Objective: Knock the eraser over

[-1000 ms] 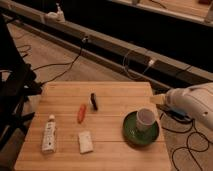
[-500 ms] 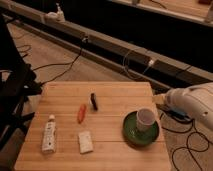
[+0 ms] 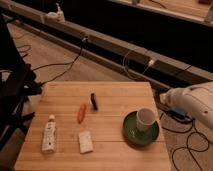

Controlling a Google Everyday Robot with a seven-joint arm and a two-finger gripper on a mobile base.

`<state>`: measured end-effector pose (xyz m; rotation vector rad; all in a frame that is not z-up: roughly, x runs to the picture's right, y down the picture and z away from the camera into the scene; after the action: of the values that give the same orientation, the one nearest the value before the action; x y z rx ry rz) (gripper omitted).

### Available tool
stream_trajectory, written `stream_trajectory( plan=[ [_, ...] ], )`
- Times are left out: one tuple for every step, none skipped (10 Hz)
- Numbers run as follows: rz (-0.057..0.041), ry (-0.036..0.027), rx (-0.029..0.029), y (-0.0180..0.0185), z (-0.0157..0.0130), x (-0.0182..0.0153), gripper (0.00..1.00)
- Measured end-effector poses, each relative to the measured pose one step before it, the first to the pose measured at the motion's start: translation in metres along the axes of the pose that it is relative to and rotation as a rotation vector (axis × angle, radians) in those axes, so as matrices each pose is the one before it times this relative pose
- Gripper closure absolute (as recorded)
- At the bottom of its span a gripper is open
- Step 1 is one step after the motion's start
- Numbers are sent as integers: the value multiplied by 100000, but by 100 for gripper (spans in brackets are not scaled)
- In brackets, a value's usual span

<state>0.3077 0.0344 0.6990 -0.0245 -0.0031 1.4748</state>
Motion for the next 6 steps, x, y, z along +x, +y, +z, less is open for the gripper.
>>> stream_trajectory(
  plan=[
    [-2400,45,-346,567,939,-969,100],
    [-3457,197,-1154,1263,1433,-1272,100],
    [-2994,439,-1320,1273,1333,-815,100],
    [-3400,715,-1920,1636,1438,-499,100],
    [-3447,846,-2445,1908,1427,-308,100],
    [-3641,1062,-3091,2286,1551,-176,100]
  ],
)
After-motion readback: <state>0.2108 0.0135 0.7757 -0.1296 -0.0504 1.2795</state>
